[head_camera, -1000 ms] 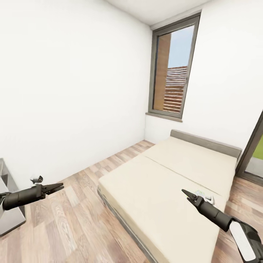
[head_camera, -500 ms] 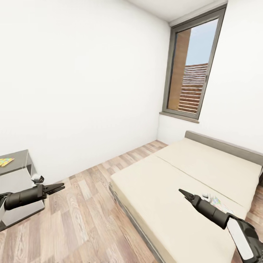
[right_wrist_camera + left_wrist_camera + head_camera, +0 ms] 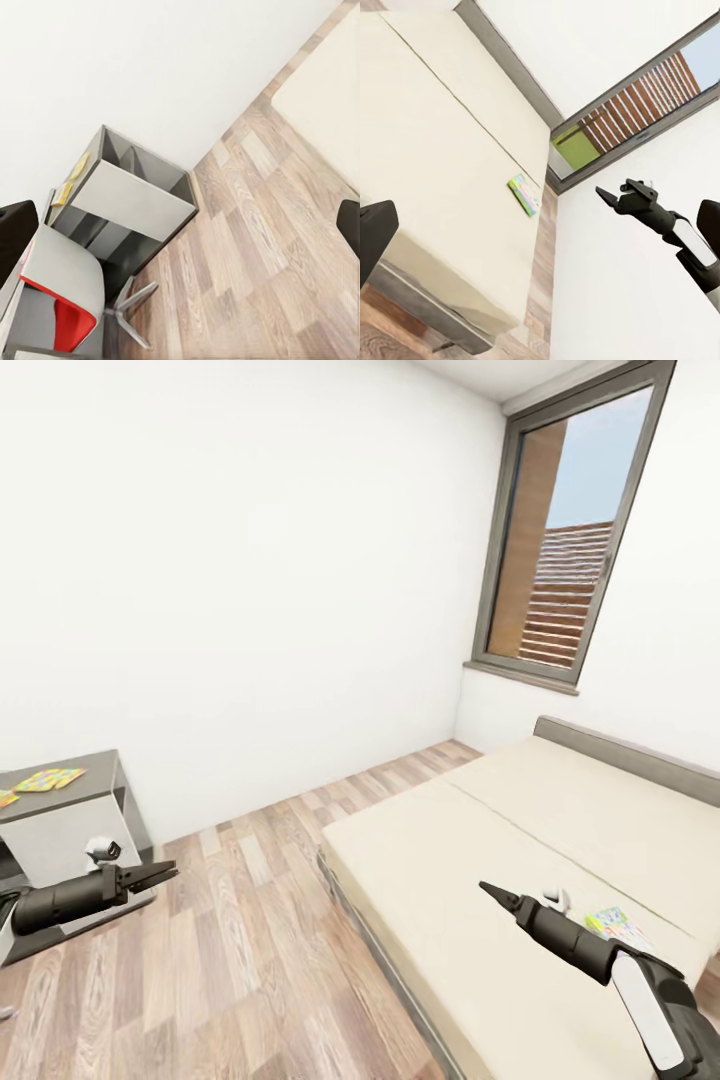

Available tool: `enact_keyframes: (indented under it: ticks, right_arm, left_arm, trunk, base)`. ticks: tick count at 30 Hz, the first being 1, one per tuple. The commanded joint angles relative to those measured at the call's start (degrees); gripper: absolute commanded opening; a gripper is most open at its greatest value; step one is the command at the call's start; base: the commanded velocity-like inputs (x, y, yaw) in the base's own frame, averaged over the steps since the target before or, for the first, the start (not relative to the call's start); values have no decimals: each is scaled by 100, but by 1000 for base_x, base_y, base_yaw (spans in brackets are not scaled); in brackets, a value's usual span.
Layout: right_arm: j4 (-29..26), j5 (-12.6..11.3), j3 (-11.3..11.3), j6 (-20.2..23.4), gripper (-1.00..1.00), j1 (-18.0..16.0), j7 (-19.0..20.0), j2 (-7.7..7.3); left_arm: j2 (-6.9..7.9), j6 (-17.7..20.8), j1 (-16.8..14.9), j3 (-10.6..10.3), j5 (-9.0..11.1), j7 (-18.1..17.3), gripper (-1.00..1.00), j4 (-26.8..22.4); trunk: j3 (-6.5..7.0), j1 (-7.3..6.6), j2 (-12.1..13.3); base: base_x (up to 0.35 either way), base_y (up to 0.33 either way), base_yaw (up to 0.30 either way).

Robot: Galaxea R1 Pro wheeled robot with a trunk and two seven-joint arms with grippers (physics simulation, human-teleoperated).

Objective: Put all the toys in the child's room - the three board games (two on the bed and one on the table), the two jigsaw puzzles on the table, and the tennis ball on the table - inside the toy box on the table in the child's room.

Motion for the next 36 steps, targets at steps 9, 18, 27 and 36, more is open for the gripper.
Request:
enact_keyframes:
  ticks: [9, 18, 27, 36]
  right_arm:
    - [-10, -30, -6, 42, 100, -4, -147, 8]
    - [-11, -24, 3, 36, 100, -4, -159, 27]
    - [-11, -24, 8, 35, 100, -4, -160, 29]
    - [-11, -24, 11, 35, 100, -4, -160, 29]
  left_arm:
    - [0, 65, -6, -5, -5, -24, 100, 1]
    - [0, 63, -6, 1, -5, -24, 100, 1]
    - [0, 61, -6, 2, -5, -24, 100, 1]
    - [0, 61, -6, -2, -5, -24, 100, 1]
  trunk:
    - [-84, 2, -11]
    - [-157, 2, -11]
    - [-229, 2, -11]
    - [-302, 2, -11]
  base:
    - [-75, -178, 183]
    - [-16, -140, 183]
    - [-1, -8, 183]
    - [-64, 0, 183]
